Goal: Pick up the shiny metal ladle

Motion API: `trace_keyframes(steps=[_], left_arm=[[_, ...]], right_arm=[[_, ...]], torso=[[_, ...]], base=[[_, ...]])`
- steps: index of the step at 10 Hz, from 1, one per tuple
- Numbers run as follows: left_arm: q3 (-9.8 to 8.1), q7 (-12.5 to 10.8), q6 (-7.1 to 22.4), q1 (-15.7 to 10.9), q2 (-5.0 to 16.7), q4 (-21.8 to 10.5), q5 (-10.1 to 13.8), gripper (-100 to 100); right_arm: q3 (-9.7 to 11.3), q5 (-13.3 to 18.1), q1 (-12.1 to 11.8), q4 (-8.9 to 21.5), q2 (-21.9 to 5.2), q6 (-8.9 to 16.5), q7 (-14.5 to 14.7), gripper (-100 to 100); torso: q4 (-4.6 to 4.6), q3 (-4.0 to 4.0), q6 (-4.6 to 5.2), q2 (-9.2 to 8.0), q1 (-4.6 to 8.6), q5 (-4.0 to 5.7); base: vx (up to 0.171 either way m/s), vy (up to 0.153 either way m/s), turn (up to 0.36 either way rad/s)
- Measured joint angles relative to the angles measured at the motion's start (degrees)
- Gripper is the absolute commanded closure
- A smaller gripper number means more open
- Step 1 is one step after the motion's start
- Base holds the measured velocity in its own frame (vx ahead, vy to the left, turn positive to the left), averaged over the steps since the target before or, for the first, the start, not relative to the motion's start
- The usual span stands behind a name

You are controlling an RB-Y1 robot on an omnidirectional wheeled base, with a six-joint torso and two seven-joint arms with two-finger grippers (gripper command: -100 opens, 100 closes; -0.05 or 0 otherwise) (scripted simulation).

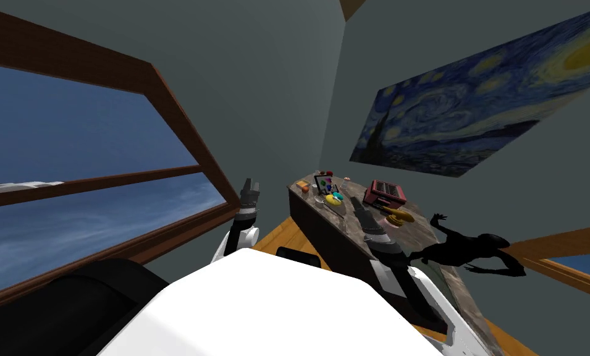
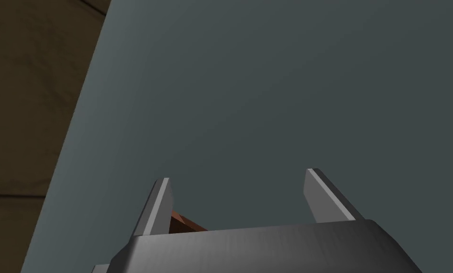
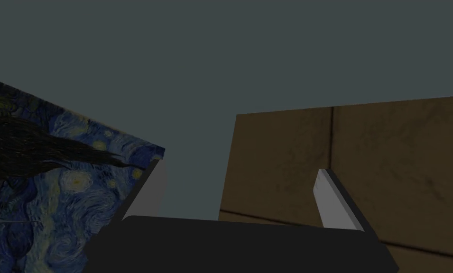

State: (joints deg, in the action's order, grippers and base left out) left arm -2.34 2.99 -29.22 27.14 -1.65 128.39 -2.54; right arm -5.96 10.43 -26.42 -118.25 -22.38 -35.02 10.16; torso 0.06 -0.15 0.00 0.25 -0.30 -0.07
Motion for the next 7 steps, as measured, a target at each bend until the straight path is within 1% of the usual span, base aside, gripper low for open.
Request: trace_keyframes(steps=[1,2,3,4,5,6,7], left_arm=[[-0.01,0.0,0.0,0.0,0.0,0.0,0.0,0],[0.0,0.0,0.0,0.0,0.0,0.0,0.0,0],[0.0,0.0,0.0,0.0,0.0,0.0,0.0,0],[-0.01,0.0,0.0,0.0,0.0,0.0,0.0,0],[0.0,0.0,0.0,0.0,0.0,0.0,0.0,0],[0.0,0.0,0.0,0.0,0.0,0.0,0.0,0],[-0.01,0.0,0.0,0.0,0.0,0.0,0.0,0]], right_arm=[[0.03,0.92,0.36,0.65,-1.03,-0.14,0.5,-100],[-0.1,2.16,0.8,1.6,-2.76,-0.25,0.98,-100],[-0.08,3.86,1.13,2.82,-4.5,-0.51,1.76,-100],[-0.09,4.7,1.28,3.3,-5.64,-0.59,2.23,-100],[-0.22,5.9,1.46,4.2,-7.49,-0.78,2.7,-100],[-0.01,7.54,1.99,5.52,-9.37,-0.86,3.53,-100],[0.3,8.59,2.24,6.24,-10.43,-0.94,4.23,-100]], torso=[[-0.01,0.04,0.03,-0.08,0.03,0.0],[-0.03,0.07,0.01,-0.12,0.04,0.0],[-0.02,0.05,0.01,-0.09,0.01,0.0],[-0.02,0.07,0.04,-0.13,0.05,0.0],[-0.03,0.07,0.02,-0.12,0.03,0.0],[-0.01,0.04,0.01,-0.07,-0.06,-0.01],[-0.02,0.07,0.05,-0.13,0.01,-0.01]], base=[[0.032,0.061,0.156],[0.05,0.072,0.197],[0.041,0.052,0.093],[0.042,0.062,0.158],[0.06,0.089,0.188],[0.039,0.059,0.083],[0.035,0.063,0.112]])
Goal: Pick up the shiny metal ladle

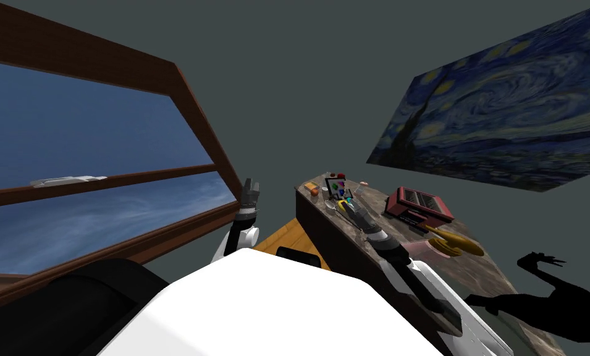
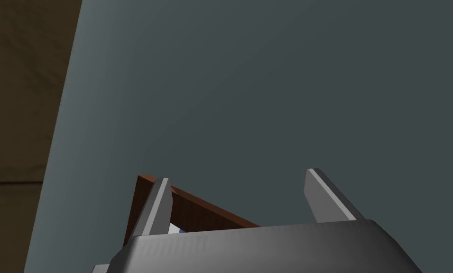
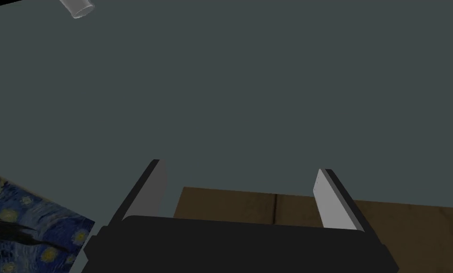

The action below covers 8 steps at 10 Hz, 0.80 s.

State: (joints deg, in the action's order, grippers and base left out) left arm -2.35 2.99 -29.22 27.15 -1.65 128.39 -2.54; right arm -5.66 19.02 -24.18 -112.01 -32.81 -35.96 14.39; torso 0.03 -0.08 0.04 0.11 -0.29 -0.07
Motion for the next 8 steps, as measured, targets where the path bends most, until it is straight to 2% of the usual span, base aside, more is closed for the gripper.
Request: trace_keyframes(steps=[5,6,8], left_arm=[[0.0,0.0,0.0,0.0,0.0,0.0,0.0,0],[0.0,0.0,0.0,0.0,0.0,0.0,0.0,0],[0.0,0.0,0.0,0.0,0.0,0.0,0.0,0]], right_arm=[[1.05,5.43,1.18,3.82,-7.25,-0.02,2.83,-100],[1.57,7.06,2.32,6.13,-9.22,-0.27,3.76,-100],[2.52,9.44,2.58,7.91,-12.02,-0.4,5.46,-100]], torso=[[-0.01,0.01,-0.01,0.0,0.05,0.01],[0.0,-0.01,-0.02,0.02,-0.04,0.0],[0.0,0.01,0.0,-0.01,-0.07,-0.01]], base=[[0.043,0.055,0.107],[0.042,0.072,0.058],[0.043,0.066,0.062]])
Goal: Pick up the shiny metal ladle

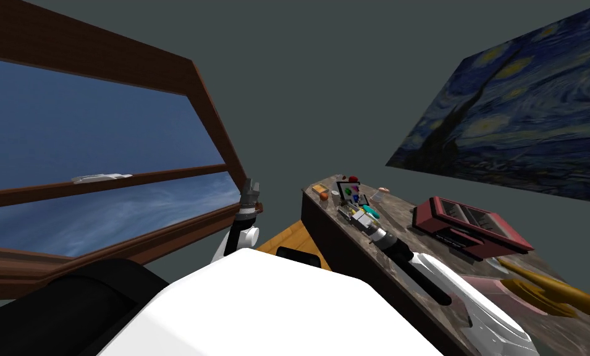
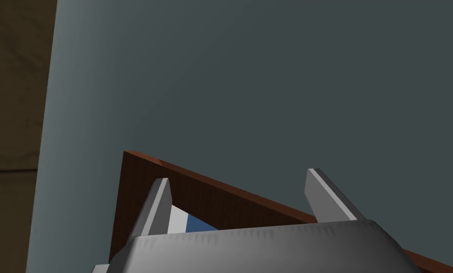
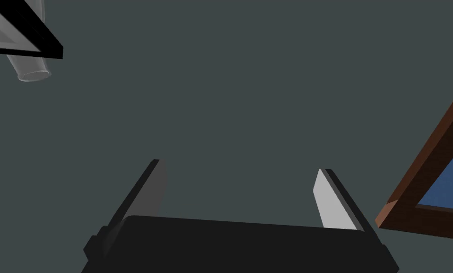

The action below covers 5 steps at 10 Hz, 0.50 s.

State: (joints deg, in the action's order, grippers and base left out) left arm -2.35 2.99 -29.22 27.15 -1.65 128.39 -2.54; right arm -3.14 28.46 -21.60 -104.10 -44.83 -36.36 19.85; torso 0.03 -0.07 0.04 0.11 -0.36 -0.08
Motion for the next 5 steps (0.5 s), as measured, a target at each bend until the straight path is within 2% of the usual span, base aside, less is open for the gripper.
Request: trace_keyframes(steps=[3,4,5], left_arm=[[-0.01,0.0,0.0,0.0,0.0,0.0,0.0,0],[0.0,0.0,0.0,0.0,0.0,0.0,0.0,0],[-0.01,0.0,0.0,0.0,0.0,0.0,0.0,0]], right_arm=[[0.8,2.51,0.44,2.26,-4.25,-0.09,1.63,-100],[1.66,3.75,1.59,4.36,-5.85,-0.31,2.42,-100],[1.74,4.33,1.36,4.51,-7.21,-0.23,2.8,-100]], torso=[[-0.01,0.03,0.03,-0.07,0.12,0.02],[-0.01,0.03,0.01,-0.05,0.12,0.03],[-0.02,0.05,0.04,-0.08,0.12,0.02]], base=[[0.037,0.049,0.063],[0.031,0.045,0.034],[0.046,0.069,0.067]])
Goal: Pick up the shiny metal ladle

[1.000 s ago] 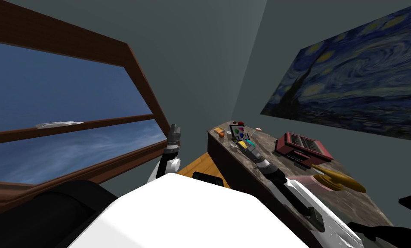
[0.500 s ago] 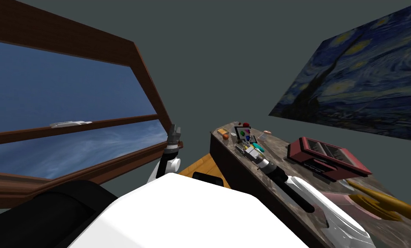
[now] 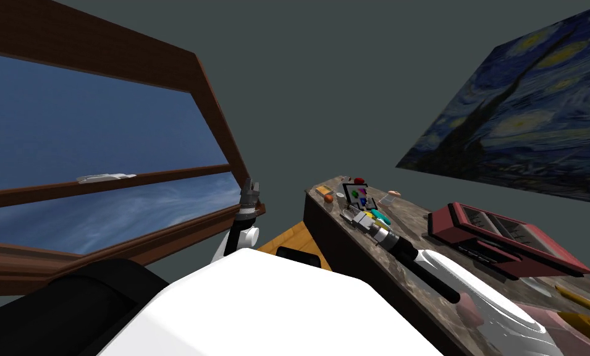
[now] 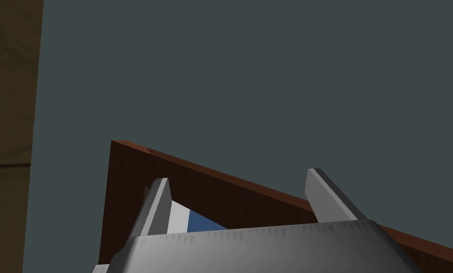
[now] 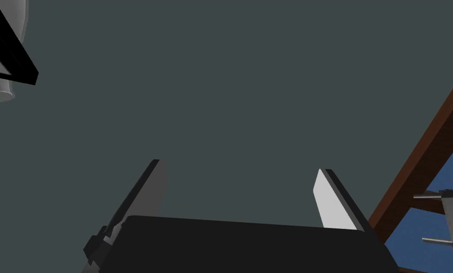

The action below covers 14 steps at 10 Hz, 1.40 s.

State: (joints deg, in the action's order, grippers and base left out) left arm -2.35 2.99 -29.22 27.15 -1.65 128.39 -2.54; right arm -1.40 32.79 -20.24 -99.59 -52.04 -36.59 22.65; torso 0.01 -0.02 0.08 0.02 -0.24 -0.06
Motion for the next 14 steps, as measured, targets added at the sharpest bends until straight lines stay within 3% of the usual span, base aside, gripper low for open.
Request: trace_keyframes(steps=[2,10,11,14], left_arm=[[0.0,0.0,0.0,0.0,0.0,0.0,0.0,0],[0.0,0.0,0.0,0.0,0.0,0.0,0.0,0],[0.0,0.0,0.0,0.0,0.0,0.0,0.0,0],[0.0,0.0,0.0,0.0,0.0,0.0,0.0,0]], right_arm=[[0.9,2.55,-0.3,1.51,-4.05,0.38,1.47,-100],[5.68,9.34,0.99,7.97,-14.96,1.27,6.69,-100],[7.11,10.69,2.01,10.43,-16.15,1.09,7.97,-100],[8.04,12.29,1.27,11.68,-20.04,1.43,9.6,-100]], torso=[[0.02,-0.05,-0.02,0.1,-0.16,-0.03],[-0.01,0.02,0.0,-0.04,-0.02,0.0],[0.01,-0.02,0.0,0.03,-0.07,0.0],[-0.01,0.02,0.01,-0.03,0.02,0.0]], base=[[0.053,0.08,0.041],[0.036,0.048,0.016],[0.046,0.056,-0.001],[0.034,0.04,-0.005]])
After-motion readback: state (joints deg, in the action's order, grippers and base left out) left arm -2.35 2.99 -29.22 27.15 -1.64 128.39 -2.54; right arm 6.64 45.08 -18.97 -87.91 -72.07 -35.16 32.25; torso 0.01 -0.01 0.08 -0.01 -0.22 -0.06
